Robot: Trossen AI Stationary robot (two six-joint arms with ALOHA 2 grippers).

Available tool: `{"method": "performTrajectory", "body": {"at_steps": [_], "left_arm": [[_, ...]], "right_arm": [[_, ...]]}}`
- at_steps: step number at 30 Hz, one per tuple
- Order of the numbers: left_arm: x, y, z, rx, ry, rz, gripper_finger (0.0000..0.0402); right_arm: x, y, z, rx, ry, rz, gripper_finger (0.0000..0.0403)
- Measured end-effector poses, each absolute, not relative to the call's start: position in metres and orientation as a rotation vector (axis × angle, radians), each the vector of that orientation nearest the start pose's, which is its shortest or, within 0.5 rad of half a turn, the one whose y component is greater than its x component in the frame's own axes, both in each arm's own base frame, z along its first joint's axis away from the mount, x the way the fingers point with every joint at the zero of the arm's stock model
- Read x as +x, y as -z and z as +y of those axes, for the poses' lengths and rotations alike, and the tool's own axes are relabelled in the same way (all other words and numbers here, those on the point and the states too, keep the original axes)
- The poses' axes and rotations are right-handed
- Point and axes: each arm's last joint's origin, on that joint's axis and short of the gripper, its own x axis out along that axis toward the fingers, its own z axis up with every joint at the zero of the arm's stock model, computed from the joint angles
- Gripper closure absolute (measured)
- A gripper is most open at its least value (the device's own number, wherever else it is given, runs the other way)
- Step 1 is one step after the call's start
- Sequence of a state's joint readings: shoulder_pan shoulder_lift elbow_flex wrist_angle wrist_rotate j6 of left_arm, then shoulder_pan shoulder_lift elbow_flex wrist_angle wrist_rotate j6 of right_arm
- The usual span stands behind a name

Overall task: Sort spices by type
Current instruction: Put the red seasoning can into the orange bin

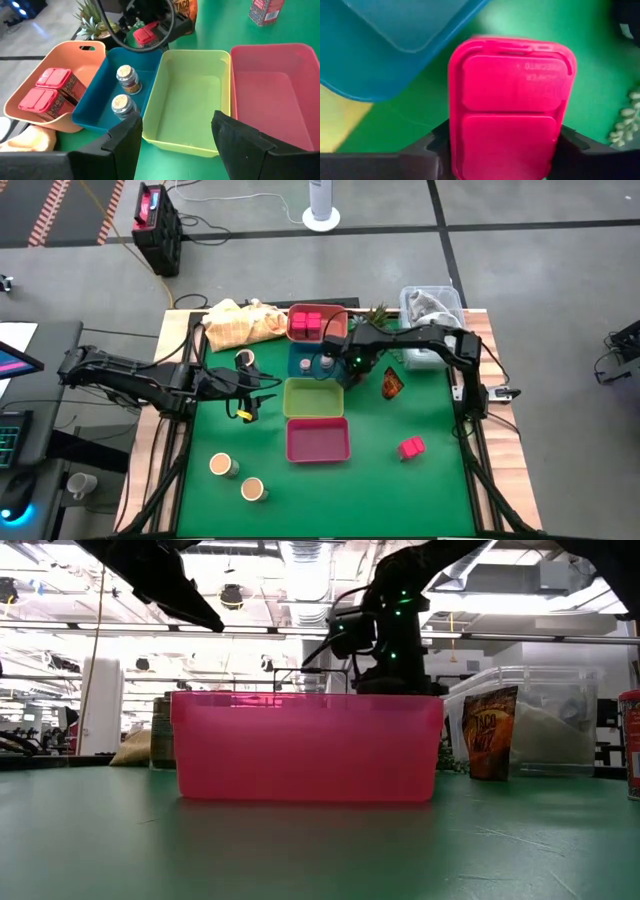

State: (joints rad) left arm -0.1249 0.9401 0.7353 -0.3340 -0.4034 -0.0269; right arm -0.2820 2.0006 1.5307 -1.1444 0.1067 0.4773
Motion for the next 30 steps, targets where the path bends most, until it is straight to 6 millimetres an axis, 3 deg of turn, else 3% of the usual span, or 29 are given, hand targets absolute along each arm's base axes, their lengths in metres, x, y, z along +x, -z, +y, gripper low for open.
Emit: {"method": "performTrajectory", "body": {"at_steps": [7, 17, 23, 30], "left_arm": [[0.197, -0.276, -0.013, 0.149, -0.273, 0.533, 0.0175], [0.196, -0.276, -0.013, 0.149, -0.293, 0.535, 0.0175], [0.197, -0.279, -0.011, 0.139, -0.378, 0.502, 0.0175], [0.198, -0.276, -0.008, 0.191, -0.396, 0.499, 0.0175]], "right_arm": [[0.354, -0.204, -0.106, 0.337, 0.499, 1.624, 0.0175], [0.359, -0.270, -0.112, 0.257, 0.437, 1.600, 0.0175], [0.368, -0.302, -0.148, 0.304, 0.553, 1.327, 0.0170], [0.368, -0.303, -0.194, 0.408, 0.686, 1.122, 0.0172]]}}
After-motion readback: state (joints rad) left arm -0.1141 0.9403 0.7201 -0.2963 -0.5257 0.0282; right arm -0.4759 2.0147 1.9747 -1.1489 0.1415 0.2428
